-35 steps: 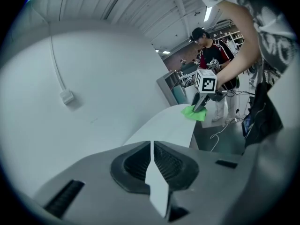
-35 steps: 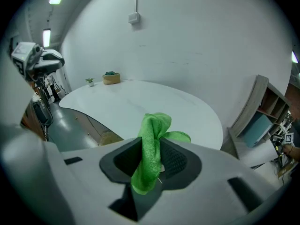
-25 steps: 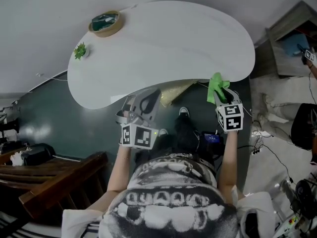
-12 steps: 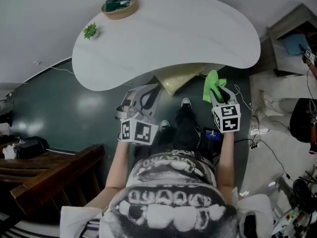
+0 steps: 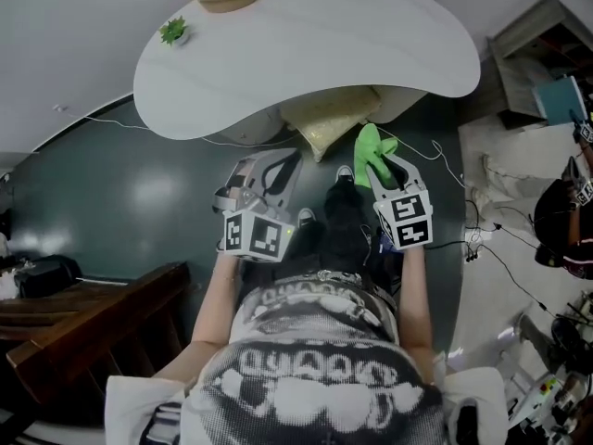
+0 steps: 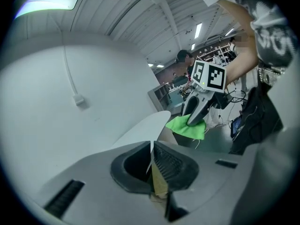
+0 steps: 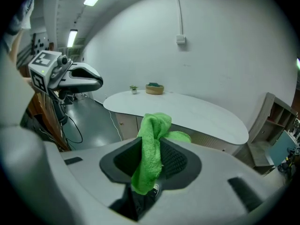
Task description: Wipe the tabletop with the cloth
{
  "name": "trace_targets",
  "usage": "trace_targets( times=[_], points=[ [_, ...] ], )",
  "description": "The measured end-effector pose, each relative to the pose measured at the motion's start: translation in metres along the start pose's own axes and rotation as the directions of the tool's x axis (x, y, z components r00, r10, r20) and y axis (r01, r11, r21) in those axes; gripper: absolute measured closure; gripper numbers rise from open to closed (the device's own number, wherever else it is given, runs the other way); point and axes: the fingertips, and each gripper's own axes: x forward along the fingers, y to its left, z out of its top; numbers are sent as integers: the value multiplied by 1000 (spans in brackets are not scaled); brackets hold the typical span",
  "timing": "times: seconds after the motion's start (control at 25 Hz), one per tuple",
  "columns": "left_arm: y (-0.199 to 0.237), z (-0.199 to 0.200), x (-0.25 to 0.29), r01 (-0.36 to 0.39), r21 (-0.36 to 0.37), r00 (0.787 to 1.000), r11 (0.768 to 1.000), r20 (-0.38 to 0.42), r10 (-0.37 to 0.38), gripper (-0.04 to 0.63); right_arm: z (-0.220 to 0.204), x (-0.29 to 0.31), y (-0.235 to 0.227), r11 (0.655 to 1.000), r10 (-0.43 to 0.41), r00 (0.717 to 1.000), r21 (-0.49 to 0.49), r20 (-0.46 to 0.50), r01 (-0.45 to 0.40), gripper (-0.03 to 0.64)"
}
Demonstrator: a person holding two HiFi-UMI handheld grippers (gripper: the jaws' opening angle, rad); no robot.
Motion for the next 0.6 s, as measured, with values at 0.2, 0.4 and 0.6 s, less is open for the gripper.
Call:
trace_targets(
  times=[0.2,0.4,0.6],
  points=[
    [-16,-6,-22,4,-1,1000,1000,9,-4,577,0,-17,35,999,27,1000,-28,12,-27,499],
    [-32,-14,-34,5,-1,1000,1000,16,-5,577,-7,-34,54,998,40,999,-57,9,-40,499],
    [-44,-17,-39,23,13,1000,1000,16,-24,577,-9,-47,58,996,34,999,-84,12,-33,500]
  ],
)
